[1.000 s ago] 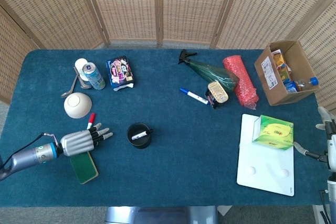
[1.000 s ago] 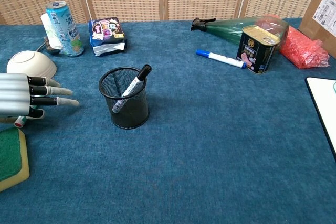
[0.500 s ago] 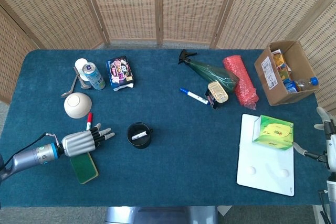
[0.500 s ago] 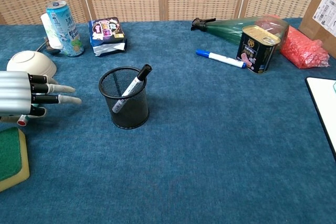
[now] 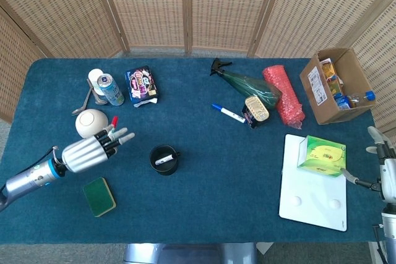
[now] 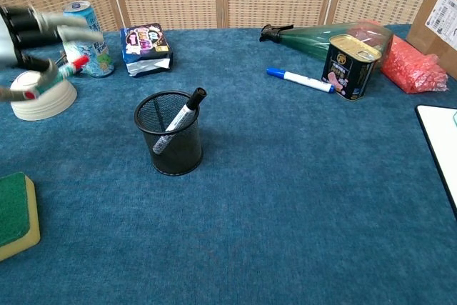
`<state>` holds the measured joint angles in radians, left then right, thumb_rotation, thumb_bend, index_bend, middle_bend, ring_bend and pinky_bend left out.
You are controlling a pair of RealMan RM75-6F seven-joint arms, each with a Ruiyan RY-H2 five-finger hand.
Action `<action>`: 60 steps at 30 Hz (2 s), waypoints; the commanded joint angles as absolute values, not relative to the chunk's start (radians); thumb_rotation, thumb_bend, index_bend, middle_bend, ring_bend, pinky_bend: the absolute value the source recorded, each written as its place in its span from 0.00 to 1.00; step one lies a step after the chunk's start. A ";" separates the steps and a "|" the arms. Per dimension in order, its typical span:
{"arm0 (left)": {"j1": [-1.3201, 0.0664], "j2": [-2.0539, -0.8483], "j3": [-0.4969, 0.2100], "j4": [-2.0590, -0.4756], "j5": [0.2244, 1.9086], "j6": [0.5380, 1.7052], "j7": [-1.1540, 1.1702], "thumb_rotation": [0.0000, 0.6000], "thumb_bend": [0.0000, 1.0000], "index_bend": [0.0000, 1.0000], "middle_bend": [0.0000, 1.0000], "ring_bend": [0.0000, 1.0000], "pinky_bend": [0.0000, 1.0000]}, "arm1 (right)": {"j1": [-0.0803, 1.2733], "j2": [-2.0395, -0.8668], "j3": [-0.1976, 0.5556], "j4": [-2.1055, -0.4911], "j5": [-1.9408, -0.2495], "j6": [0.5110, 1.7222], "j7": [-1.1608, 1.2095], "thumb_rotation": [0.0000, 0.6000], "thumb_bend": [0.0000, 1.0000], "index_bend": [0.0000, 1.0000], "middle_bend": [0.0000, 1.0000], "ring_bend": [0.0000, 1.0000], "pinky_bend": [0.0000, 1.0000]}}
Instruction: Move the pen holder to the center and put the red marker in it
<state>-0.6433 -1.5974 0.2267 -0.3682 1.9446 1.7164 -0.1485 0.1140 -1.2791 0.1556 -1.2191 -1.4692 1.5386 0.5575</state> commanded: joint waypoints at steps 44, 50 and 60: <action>-0.610 -1.207 0.140 -1.610 1.633 1.447 -0.746 1.00 0.48 0.69 0.04 0.02 0.24 | 0.124 -1.294 0.130 -1.233 -1.502 1.527 0.487 1.00 0.00 0.02 0.10 0.11 0.35; -0.618 -1.223 0.088 -1.640 1.574 1.368 -0.764 1.00 0.48 0.69 0.03 0.01 0.24 | 0.126 -1.297 0.128 -1.231 -1.504 1.526 0.482 1.00 0.00 0.02 0.10 0.12 0.35; -0.647 -1.264 0.001 -1.668 1.480 1.242 -0.726 1.00 0.48 0.69 0.02 0.00 0.23 | 0.127 -1.298 0.129 -1.227 -1.501 1.524 0.489 1.00 0.00 0.02 0.10 0.12 0.35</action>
<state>-0.6387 -1.2528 0.0172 -1.6583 1.4964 1.2641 -0.7384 0.1271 -1.2977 0.1292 -1.2266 -1.5011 1.5234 0.4881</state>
